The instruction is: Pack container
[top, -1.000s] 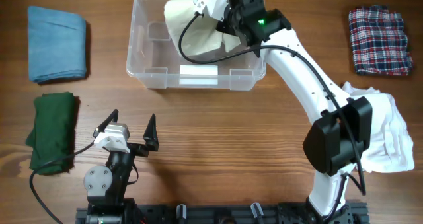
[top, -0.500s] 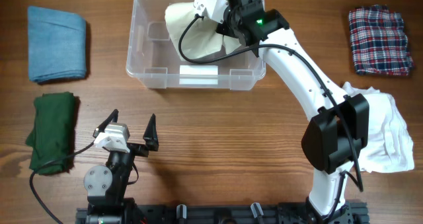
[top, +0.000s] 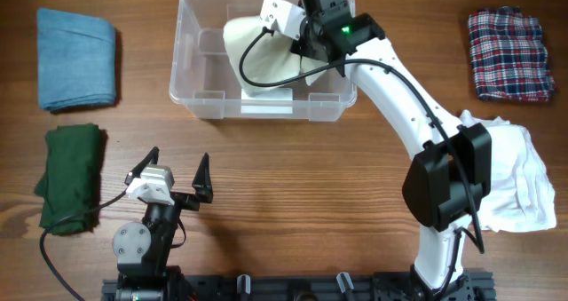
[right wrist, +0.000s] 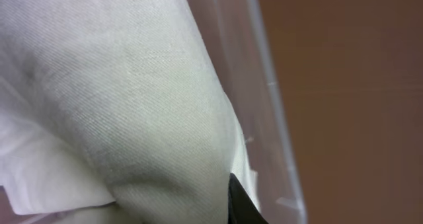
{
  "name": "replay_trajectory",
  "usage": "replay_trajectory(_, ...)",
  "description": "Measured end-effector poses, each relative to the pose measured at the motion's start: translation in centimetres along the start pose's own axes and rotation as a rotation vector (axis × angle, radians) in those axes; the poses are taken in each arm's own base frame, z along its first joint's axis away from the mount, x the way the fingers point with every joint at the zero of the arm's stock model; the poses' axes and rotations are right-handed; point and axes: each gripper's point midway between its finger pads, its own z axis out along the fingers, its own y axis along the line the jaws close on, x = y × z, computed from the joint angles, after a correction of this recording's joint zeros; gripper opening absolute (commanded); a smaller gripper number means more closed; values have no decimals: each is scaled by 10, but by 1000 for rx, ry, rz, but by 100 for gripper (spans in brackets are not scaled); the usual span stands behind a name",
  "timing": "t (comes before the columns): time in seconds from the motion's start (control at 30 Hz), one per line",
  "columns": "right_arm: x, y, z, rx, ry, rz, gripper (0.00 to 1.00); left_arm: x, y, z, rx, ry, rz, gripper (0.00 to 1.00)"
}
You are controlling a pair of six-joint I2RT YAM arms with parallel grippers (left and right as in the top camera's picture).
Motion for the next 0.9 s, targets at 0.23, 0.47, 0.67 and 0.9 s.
replay_trajectory(0.23,-1,26,-2,-79,34,42,4,0,0,0,0,0,0,100)
replay_trajectory(0.47,7,41,-7,-138,73,141,4,0,0,0,0,0,0,100)
replay_trajectory(0.67,-2,39,-36,-169,48,189,4,0,0,0,0,0,0,100)
replay_trajectory(0.9,-27,18,-84,-142,-63,247,4,0,0,0,0,0,0,100)
